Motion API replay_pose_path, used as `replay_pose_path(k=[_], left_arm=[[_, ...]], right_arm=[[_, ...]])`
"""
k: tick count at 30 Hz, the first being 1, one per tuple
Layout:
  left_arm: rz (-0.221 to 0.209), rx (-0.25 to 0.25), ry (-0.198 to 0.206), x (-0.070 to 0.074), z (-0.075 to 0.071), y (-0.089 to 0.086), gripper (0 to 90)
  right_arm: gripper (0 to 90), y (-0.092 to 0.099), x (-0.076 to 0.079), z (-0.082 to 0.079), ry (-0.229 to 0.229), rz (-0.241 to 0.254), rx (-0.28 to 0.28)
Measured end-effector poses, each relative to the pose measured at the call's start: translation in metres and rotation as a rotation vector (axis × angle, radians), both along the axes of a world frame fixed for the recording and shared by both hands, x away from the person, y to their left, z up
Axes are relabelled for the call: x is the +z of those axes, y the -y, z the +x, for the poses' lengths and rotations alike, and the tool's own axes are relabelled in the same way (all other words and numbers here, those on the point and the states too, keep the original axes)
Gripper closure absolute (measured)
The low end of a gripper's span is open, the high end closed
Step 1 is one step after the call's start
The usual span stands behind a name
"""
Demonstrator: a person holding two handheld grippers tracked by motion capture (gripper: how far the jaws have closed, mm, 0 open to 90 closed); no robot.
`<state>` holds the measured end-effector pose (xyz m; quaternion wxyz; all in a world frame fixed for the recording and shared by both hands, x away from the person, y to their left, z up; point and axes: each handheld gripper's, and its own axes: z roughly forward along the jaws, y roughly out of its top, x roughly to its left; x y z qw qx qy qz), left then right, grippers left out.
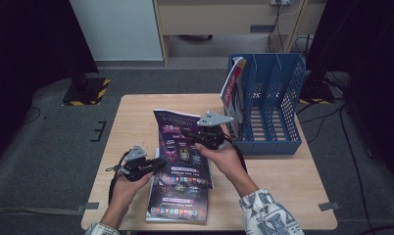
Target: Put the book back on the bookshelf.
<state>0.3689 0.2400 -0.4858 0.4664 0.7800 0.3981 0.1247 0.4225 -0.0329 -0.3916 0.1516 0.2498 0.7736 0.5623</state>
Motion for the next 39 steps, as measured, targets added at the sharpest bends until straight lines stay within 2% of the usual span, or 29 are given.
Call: replay_pose_path(k=[4,8,14,20,27,34,39], left_arm=[[0.004,0.013,0.013,0.002,0.0,-0.001,78.1],[0.016,0.017,0.02,0.002,0.0,0.0,78.2],[0.033,0.027,0.052,0.006,-0.001,0.0,78.7],[0.047,0.033,0.07,0.008,-0.002,0.0,78.8],[0.06,0.054,0.111,0.014,-0.003,-0.004,79.3],[0.062,0.059,0.122,0.014,-0.004,-0.006,79.3],[0.059,0.056,0.124,0.013,-0.005,-0.007,79.2]], right_arm=[[80.4,-0.002,0.004,-0.001,0.018,0.004,0.014],[80.3,0.0,0.003,-0.001,0.01,0.014,0.018],[79.1,0.004,0.005,0.001,0.004,0.032,0.023],[78.4,0.008,0.002,0.002,0.0,0.068,0.034],[76.5,0.009,0.004,0.003,-0.004,0.091,0.041],[76.8,0.008,0.003,0.005,-0.009,0.121,0.049],[80.7,0.008,0.002,0.004,0.006,0.118,0.039]])
